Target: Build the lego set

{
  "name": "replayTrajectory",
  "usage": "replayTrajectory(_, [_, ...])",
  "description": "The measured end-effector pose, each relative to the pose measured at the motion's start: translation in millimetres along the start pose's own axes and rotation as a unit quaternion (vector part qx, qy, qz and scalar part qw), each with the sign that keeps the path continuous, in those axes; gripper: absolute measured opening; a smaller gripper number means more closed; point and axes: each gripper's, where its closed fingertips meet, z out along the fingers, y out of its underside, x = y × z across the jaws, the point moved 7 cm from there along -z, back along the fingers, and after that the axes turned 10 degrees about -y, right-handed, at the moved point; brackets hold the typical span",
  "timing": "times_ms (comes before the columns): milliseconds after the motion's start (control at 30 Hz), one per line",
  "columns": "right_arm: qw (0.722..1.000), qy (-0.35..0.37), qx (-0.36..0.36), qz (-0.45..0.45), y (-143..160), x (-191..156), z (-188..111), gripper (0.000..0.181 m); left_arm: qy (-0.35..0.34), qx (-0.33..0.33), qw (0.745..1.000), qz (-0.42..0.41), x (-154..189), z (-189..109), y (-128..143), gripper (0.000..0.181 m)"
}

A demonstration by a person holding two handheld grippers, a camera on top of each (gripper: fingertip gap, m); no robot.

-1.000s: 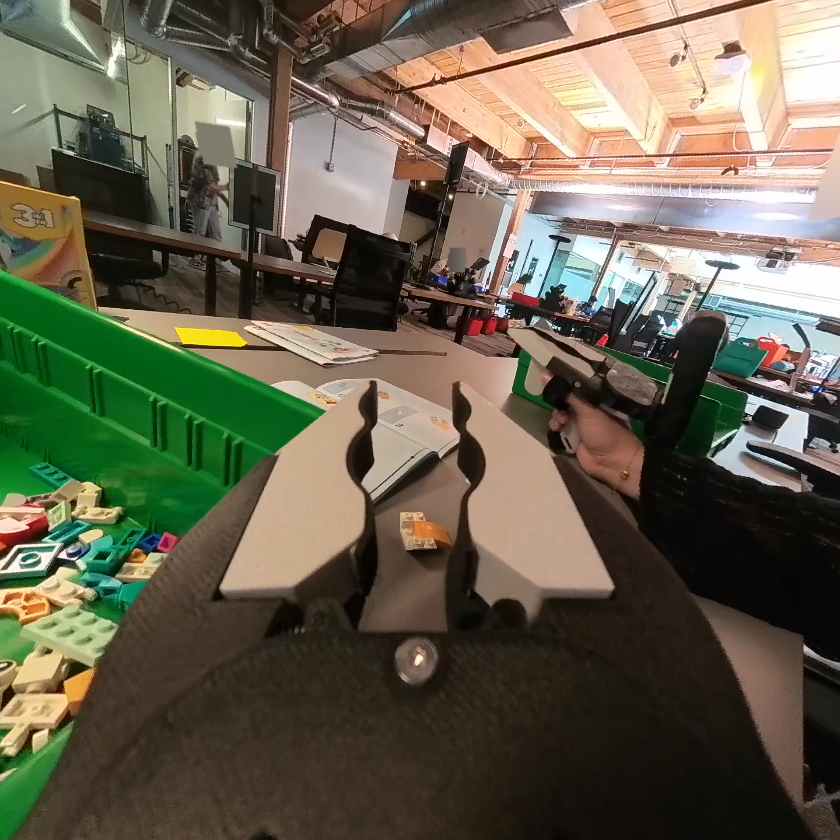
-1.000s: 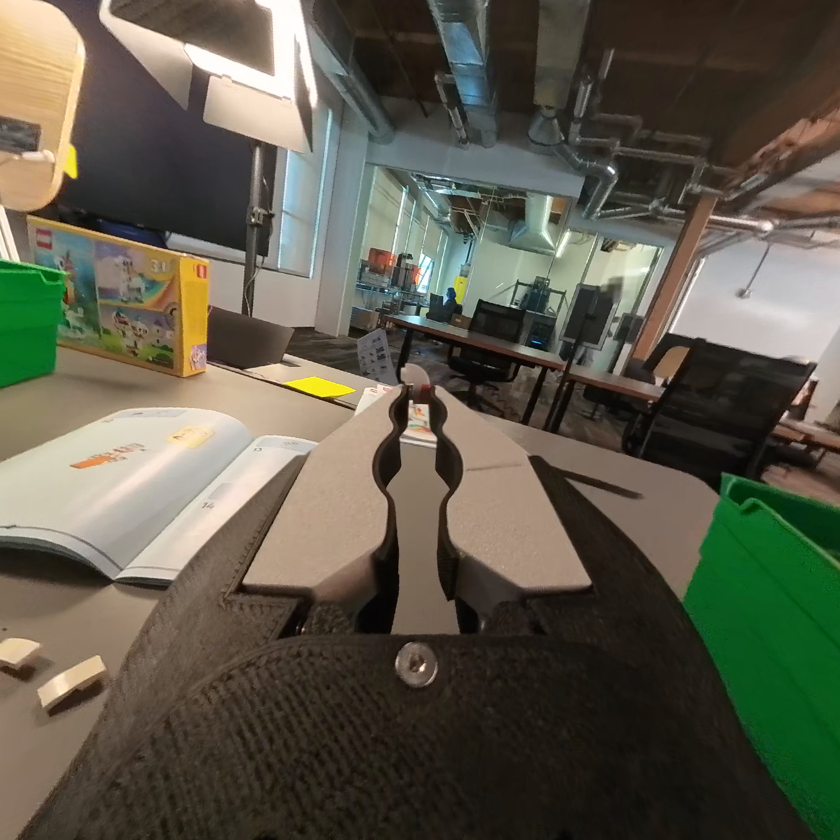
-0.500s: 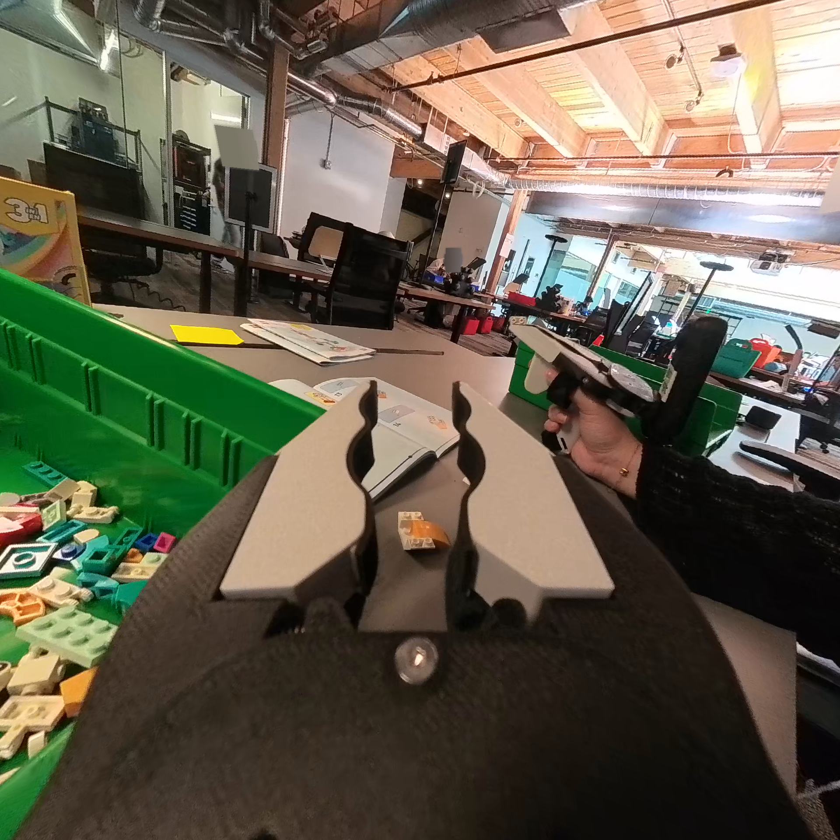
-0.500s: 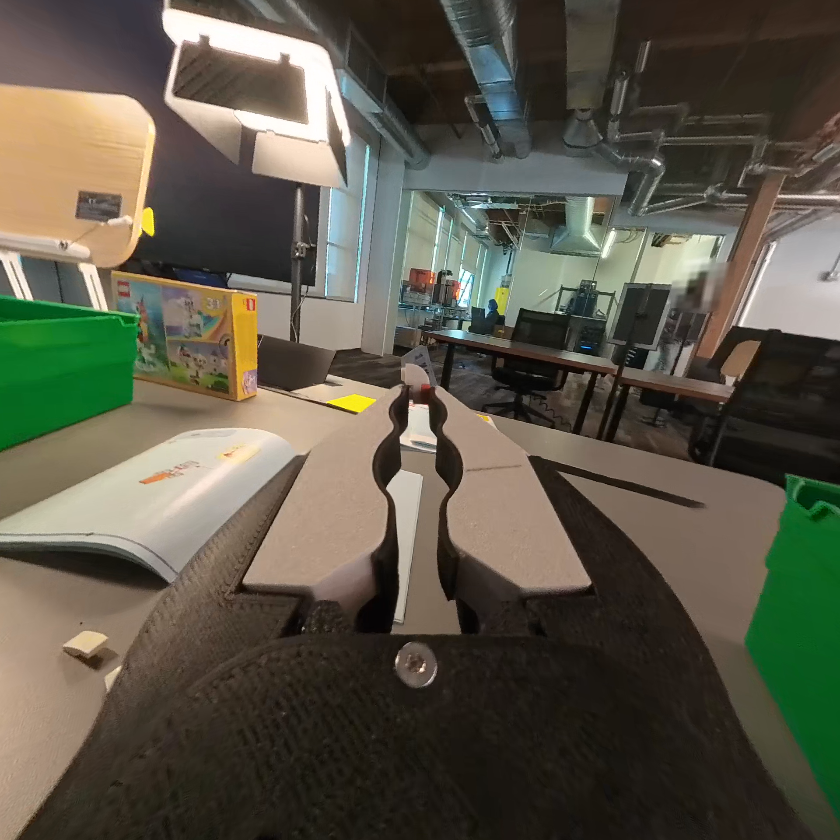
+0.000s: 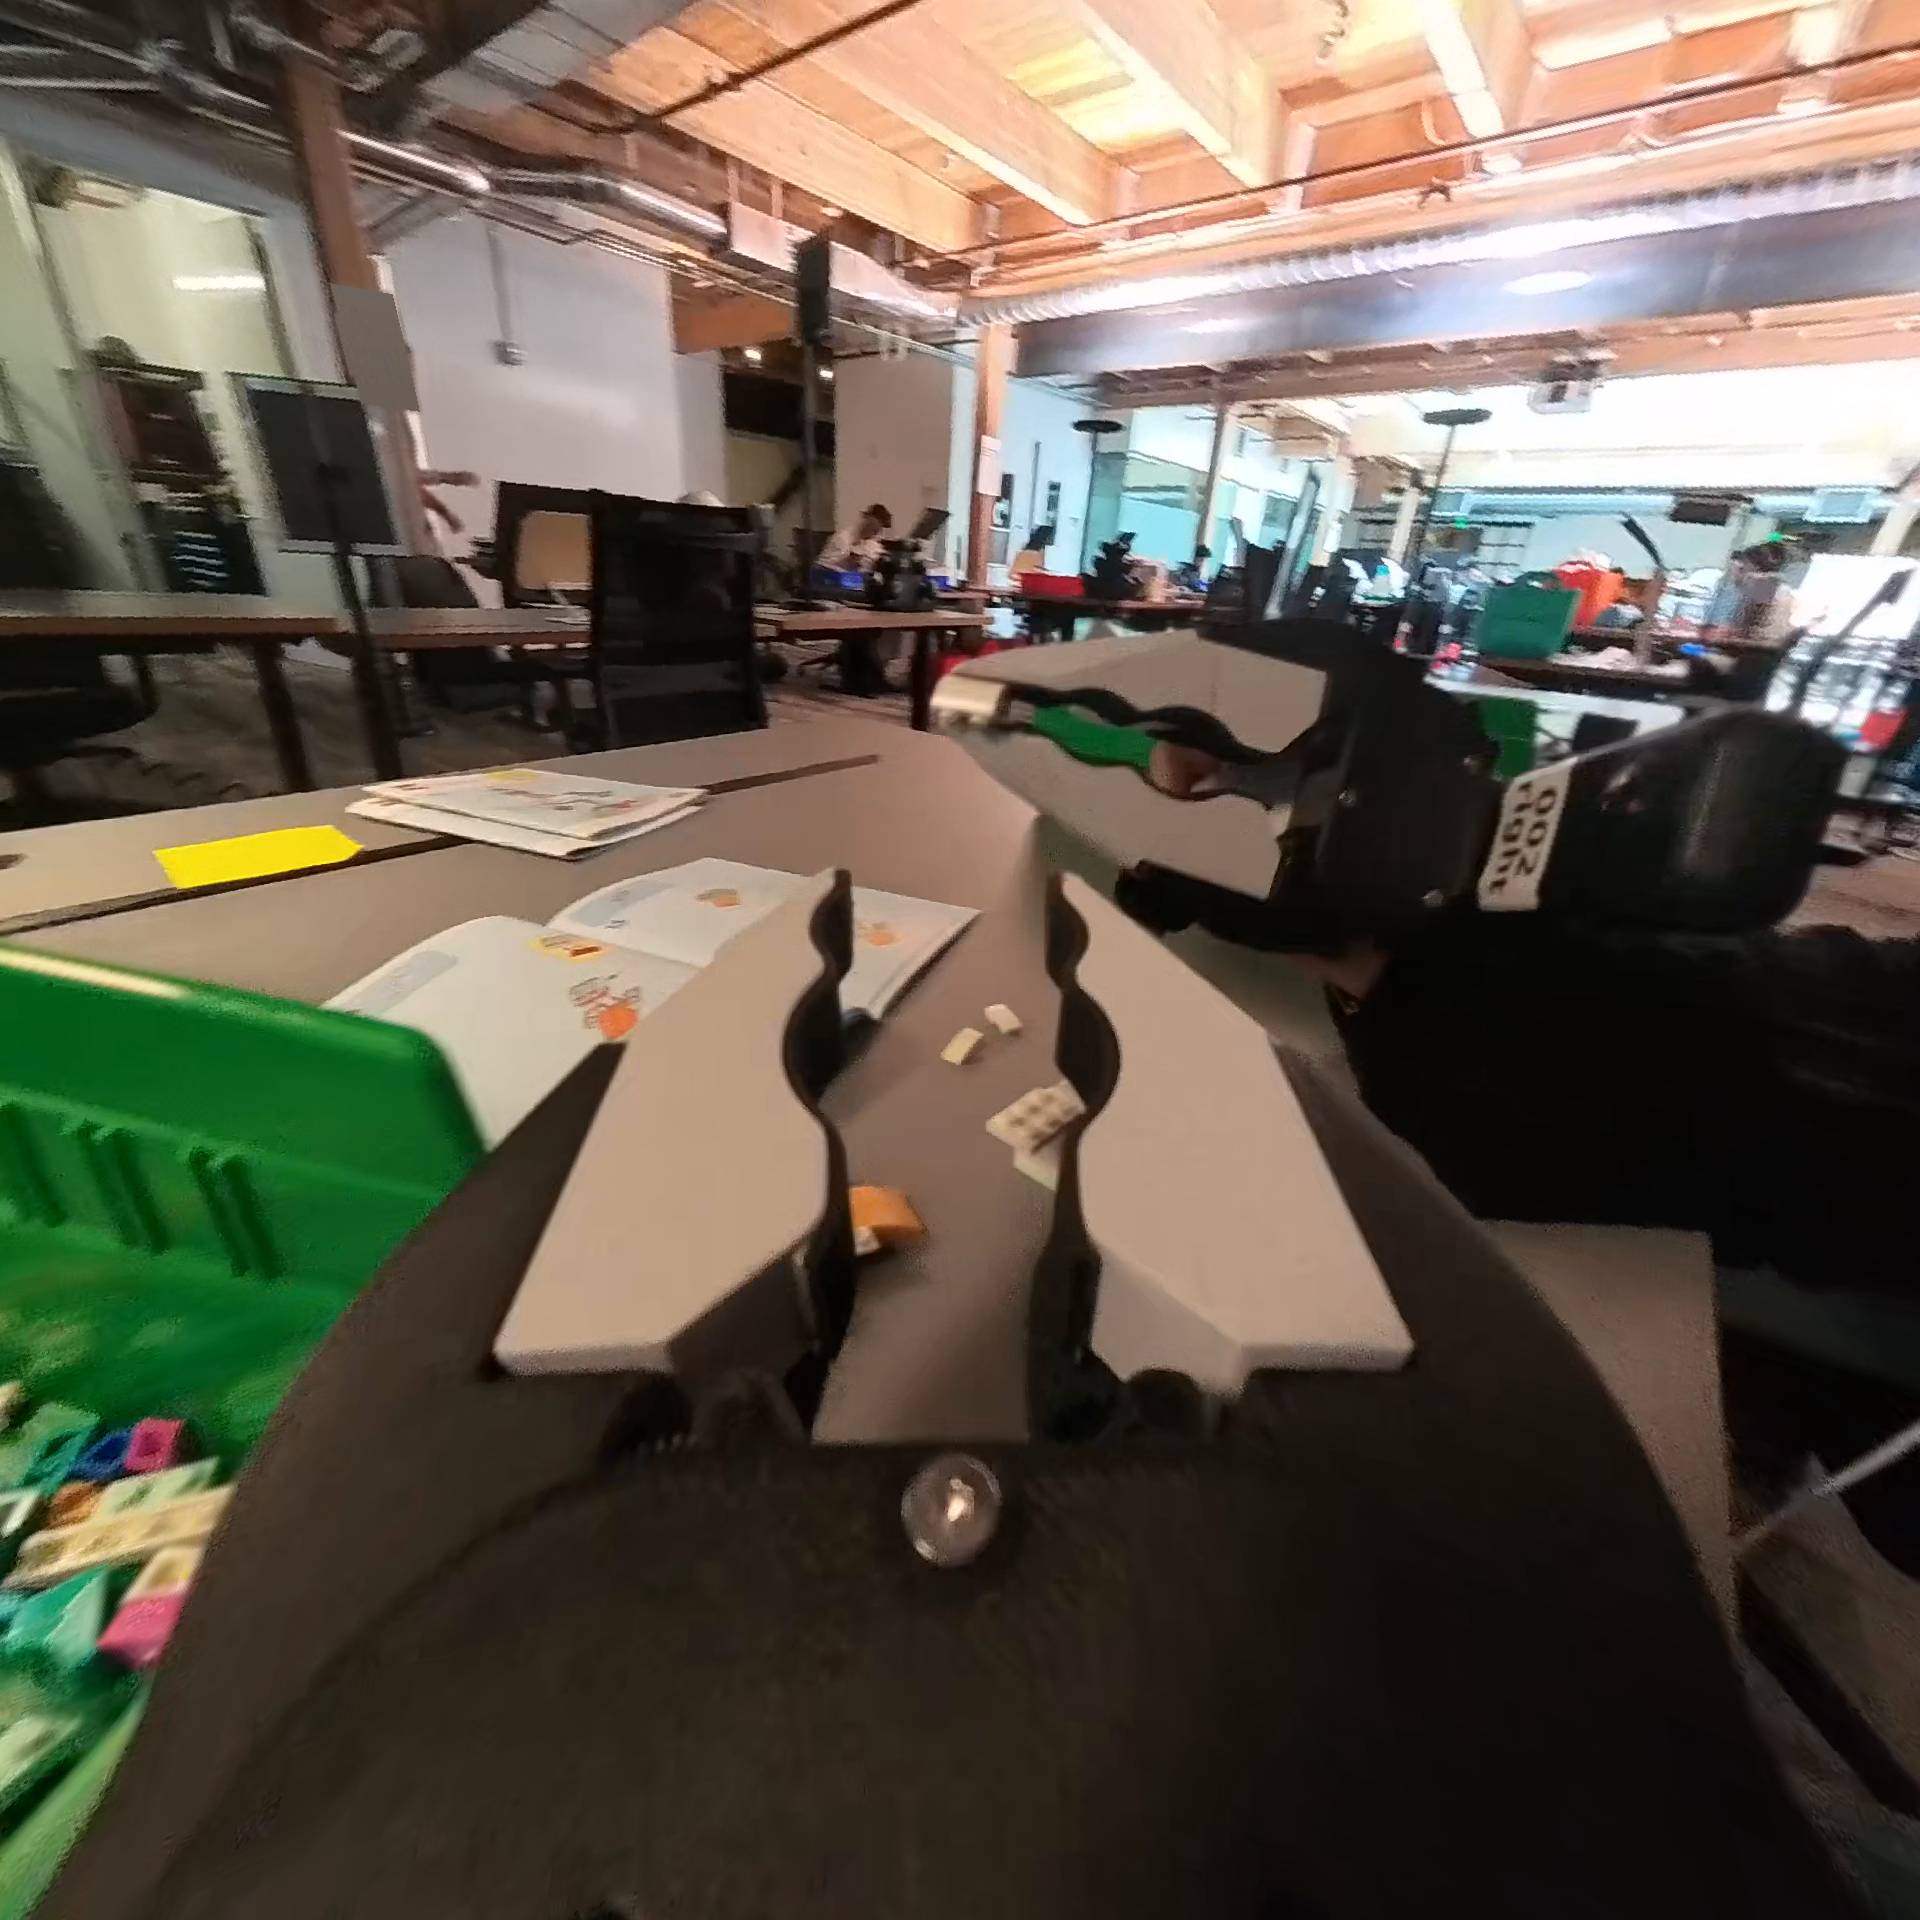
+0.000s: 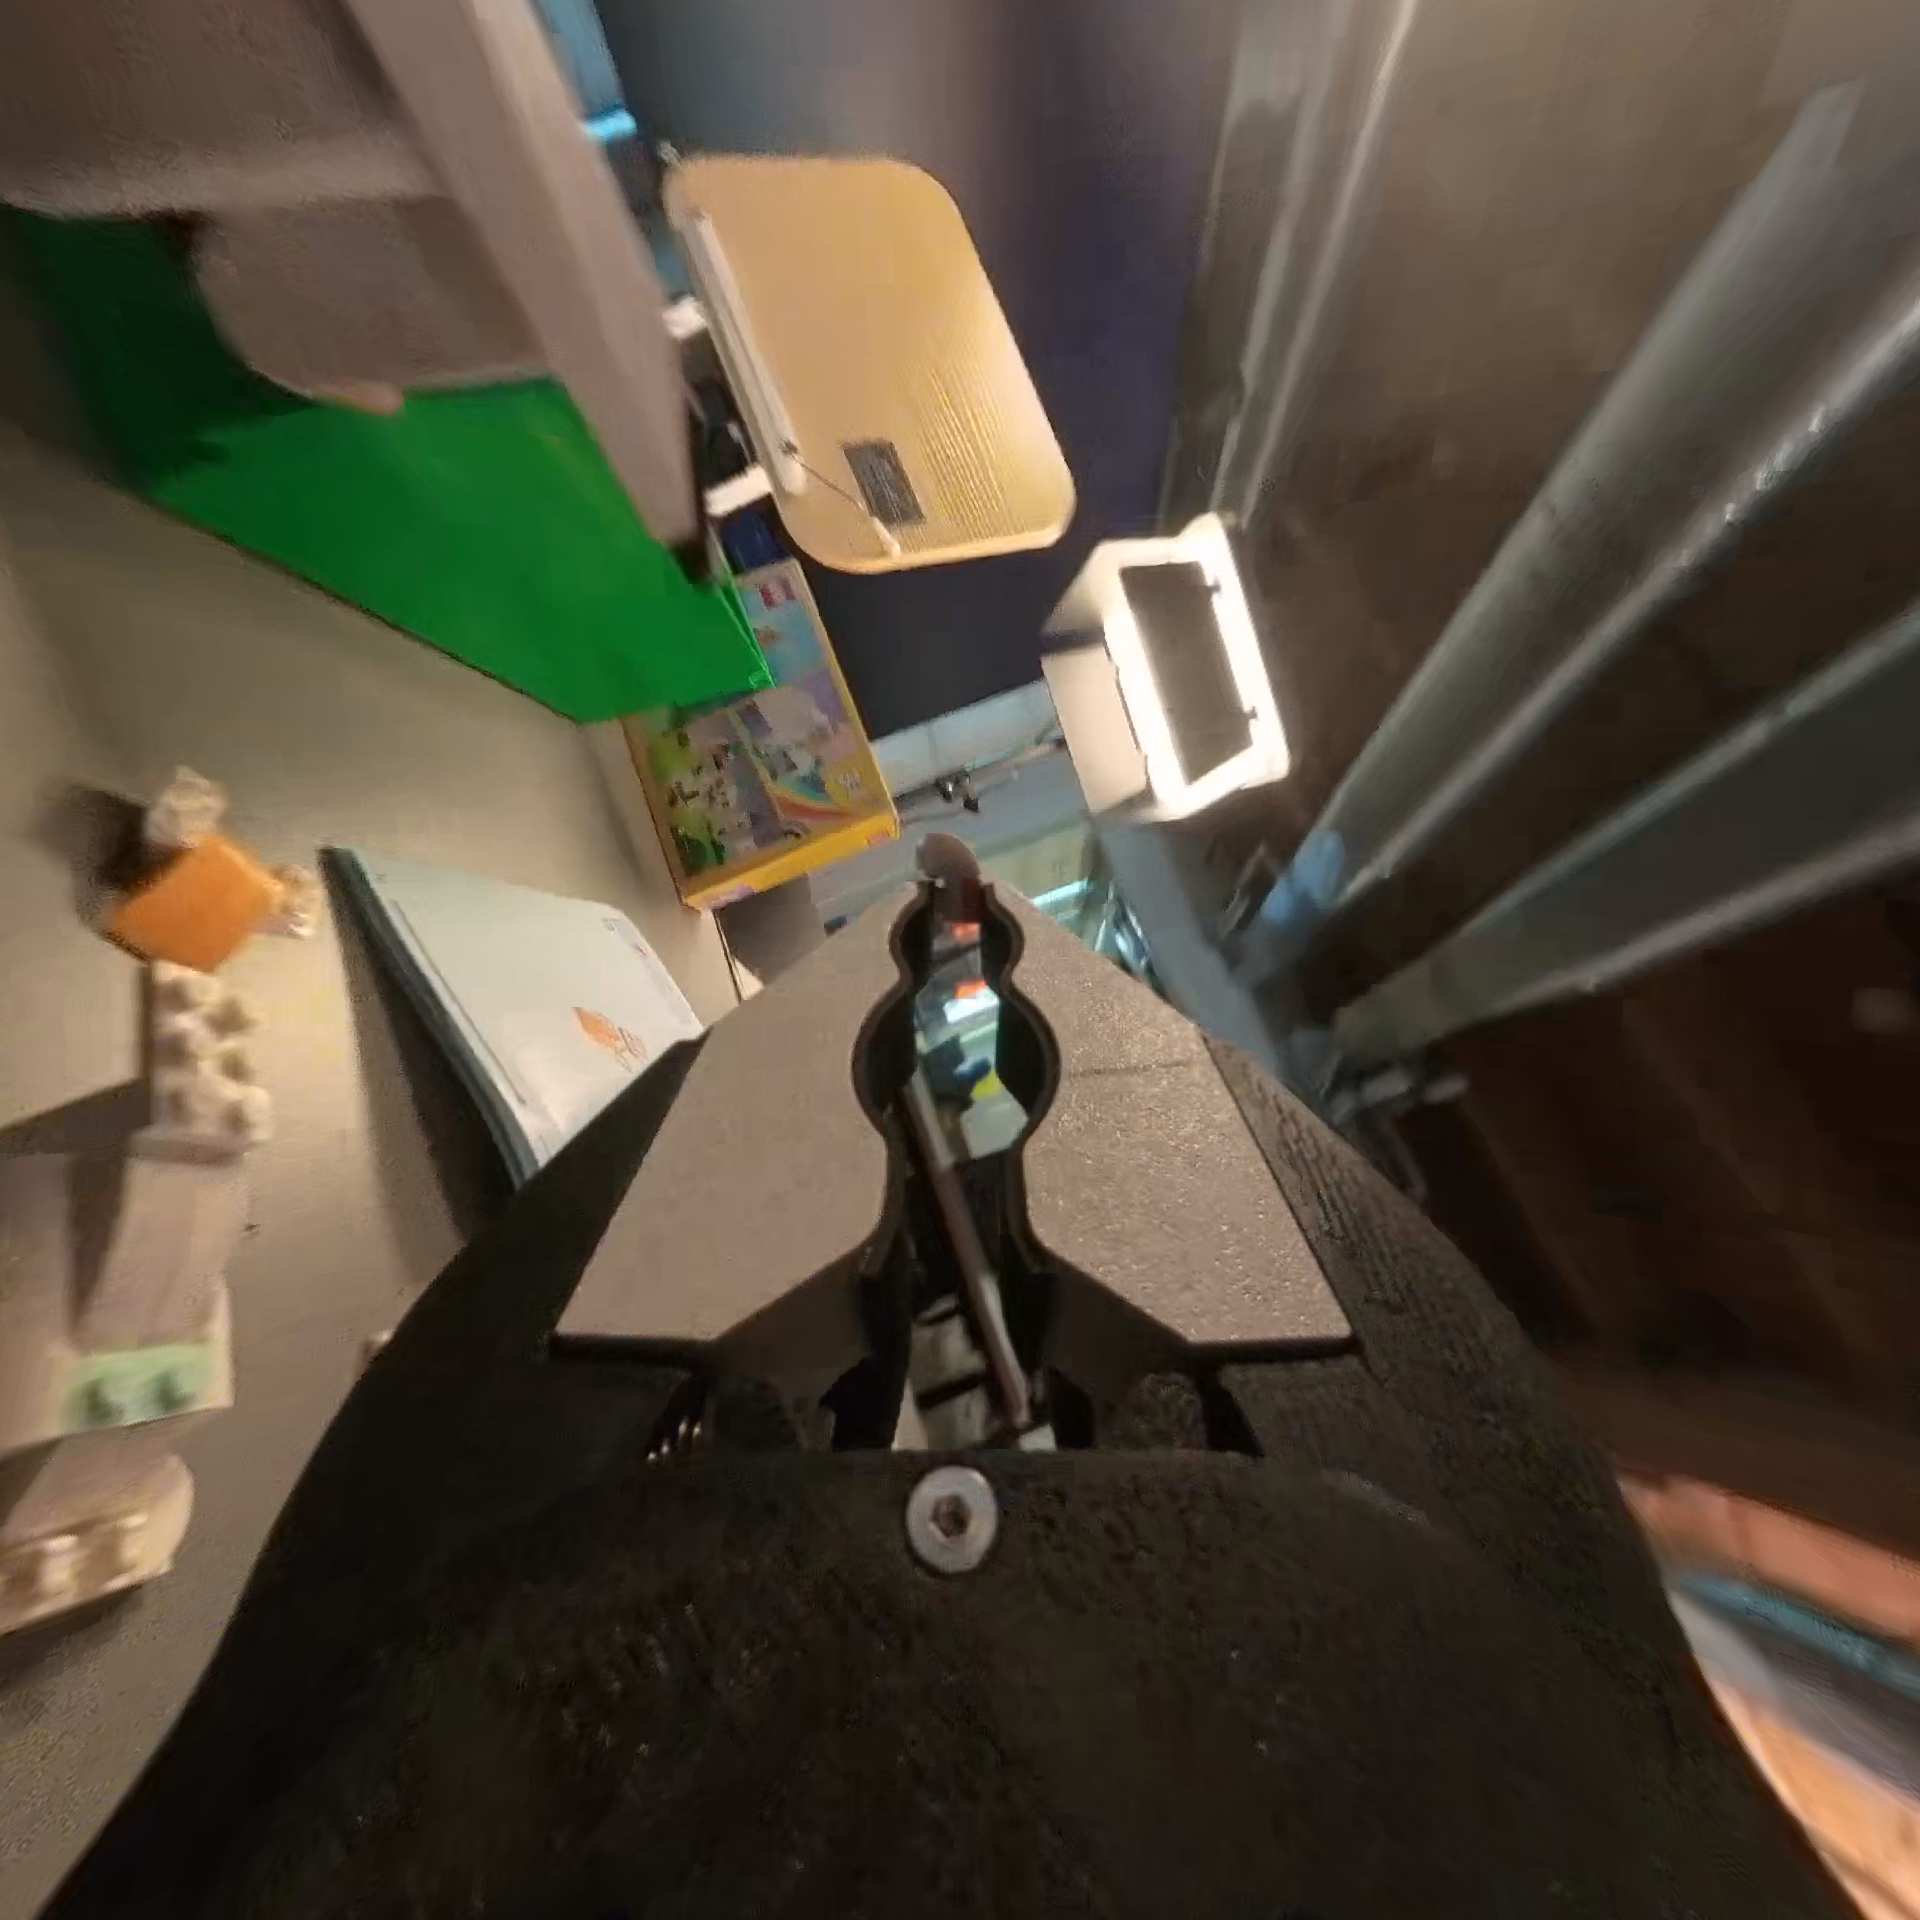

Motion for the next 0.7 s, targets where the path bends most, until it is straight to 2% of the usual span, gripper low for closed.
replayTrajectory(133, [0.999, -0.023, 0.037, -0.019, -12.4, -12.8, -0.7, 0.006, 0.025, -0.022, 0.999, -0.02, 7.9, 8.4, 3.2, 0.045])
replayTrajectory(300, [0.996, -0.059, 0.07, 0.019, -20.1, -20.3, -1.1, 0.007, 0.032, -0.036, 0.998, -0.041, 8.2, 14.7, 5.0, 0.051])
replayTrajectory(433, [0.996, -0.062, 0.071, 0.006, -21.5, -20.8, -2.4, 0.007, 0.025, -0.023, 0.999, -0.011, 10.1, 12.0, 3.4, 0.042])
replayTrajectory(700, [0.993, -0.08, 0.088, -0.012, -25.3, -26.5, -5.9, 0.006, 0.028, -0.045, 0.999, 0.011, 15.7, 14.1, 5.6, 0.031])
